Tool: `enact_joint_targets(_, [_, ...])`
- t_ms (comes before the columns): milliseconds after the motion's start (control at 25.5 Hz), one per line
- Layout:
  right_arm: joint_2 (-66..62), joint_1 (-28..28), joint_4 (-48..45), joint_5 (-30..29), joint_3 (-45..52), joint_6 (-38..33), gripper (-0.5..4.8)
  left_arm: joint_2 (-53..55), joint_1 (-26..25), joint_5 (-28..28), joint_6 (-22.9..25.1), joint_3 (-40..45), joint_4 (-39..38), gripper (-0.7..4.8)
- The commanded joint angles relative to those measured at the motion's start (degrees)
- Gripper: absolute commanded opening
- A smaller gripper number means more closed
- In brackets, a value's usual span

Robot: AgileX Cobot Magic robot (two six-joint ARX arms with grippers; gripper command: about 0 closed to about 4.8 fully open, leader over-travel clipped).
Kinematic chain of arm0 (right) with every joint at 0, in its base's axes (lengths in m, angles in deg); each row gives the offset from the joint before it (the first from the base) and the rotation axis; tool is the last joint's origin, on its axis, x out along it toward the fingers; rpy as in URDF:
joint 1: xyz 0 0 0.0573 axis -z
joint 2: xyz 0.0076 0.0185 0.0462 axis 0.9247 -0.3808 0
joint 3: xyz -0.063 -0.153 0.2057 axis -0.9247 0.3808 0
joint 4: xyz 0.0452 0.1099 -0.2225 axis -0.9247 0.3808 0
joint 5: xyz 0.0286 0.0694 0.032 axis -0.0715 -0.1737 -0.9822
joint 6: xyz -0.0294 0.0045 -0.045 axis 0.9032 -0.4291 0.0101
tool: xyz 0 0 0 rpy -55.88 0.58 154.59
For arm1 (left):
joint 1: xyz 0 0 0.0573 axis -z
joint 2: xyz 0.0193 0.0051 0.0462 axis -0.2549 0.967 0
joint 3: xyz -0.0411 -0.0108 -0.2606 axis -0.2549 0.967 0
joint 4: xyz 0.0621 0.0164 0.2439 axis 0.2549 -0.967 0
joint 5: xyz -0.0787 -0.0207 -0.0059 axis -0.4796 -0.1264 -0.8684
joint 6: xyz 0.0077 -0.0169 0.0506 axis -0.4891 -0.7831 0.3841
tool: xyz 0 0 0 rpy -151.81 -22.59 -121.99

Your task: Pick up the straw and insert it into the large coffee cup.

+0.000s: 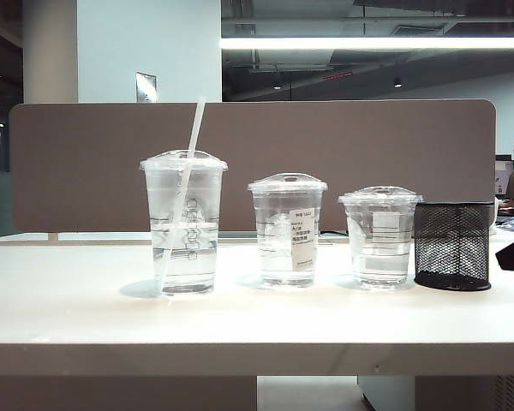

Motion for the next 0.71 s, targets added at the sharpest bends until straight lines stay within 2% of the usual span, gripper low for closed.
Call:
enact_joint_targets(39, [0.0,0.0,-0.3,0.1,-0.1,-0.2,-0.05,0.0,0.0,0.3,0.2,-0.1,0.0,-0.03])
enact_joint_targets(314, [0.0,0.0,-0.3,0.1,-0.1,-0.2,-0.05,0.0,-0.1,5.5,-2.1,-0.1,1.9,-0.03])
enact_joint_targets(392, [0.0,0.0,-0.3,0.1,-0.1,-0.2,-0.05,0.0,-0.6,5.5,-2.1,-0.1,1.8,-0.03])
enact_joint_targets(510, [0.0,0.0,-0.3,0.1,-0.1,-0.2,-0.05,0.0,-3.3,1.2,-2.1,-0.1,1.8,-0.03])
enact_joint_targets(706, [0.0,0.0,-0.3,0.1,-0.1,-0.2,-0.05,0.0,-3.5,2.1,-2.1,-0.1,1.7,-0.03])
